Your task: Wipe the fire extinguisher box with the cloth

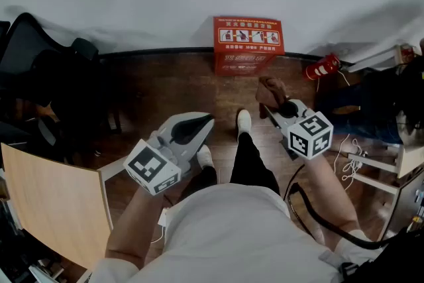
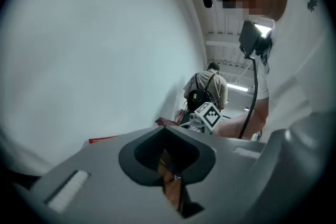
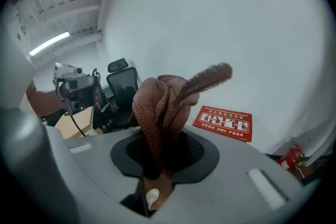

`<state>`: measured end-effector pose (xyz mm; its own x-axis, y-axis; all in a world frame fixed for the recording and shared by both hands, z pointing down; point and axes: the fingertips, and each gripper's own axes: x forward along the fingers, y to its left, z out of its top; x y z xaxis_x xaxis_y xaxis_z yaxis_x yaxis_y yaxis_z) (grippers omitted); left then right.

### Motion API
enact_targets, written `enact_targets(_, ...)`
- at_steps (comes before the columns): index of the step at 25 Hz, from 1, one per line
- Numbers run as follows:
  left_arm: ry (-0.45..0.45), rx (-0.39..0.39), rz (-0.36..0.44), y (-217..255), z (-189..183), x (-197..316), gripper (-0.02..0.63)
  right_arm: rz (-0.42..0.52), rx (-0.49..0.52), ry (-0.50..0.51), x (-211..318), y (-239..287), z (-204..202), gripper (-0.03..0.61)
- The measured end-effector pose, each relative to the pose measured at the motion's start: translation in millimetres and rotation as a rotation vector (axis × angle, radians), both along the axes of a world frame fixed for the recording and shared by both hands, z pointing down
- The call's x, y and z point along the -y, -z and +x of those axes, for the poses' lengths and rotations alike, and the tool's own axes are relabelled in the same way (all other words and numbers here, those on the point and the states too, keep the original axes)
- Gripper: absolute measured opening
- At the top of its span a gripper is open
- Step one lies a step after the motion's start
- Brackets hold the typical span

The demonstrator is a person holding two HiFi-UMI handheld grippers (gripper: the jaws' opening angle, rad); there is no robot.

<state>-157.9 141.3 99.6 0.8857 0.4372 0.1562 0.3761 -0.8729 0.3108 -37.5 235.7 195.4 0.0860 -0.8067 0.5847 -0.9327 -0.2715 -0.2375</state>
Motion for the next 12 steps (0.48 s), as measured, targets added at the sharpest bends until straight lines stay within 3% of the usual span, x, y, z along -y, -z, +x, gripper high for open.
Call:
enact_targets(4, -0.002, 0.063, 0.004, -20, 59, 9, 0.0, -0.007, 0.075, 0.006, 41, -38, 61, 0.081)
enact_targets(12, 0.019, 0.136, 0.021, -60, 201, 18, 0.0, -0.077, 0.215, 0.123, 139, -142, 172, 0.081)
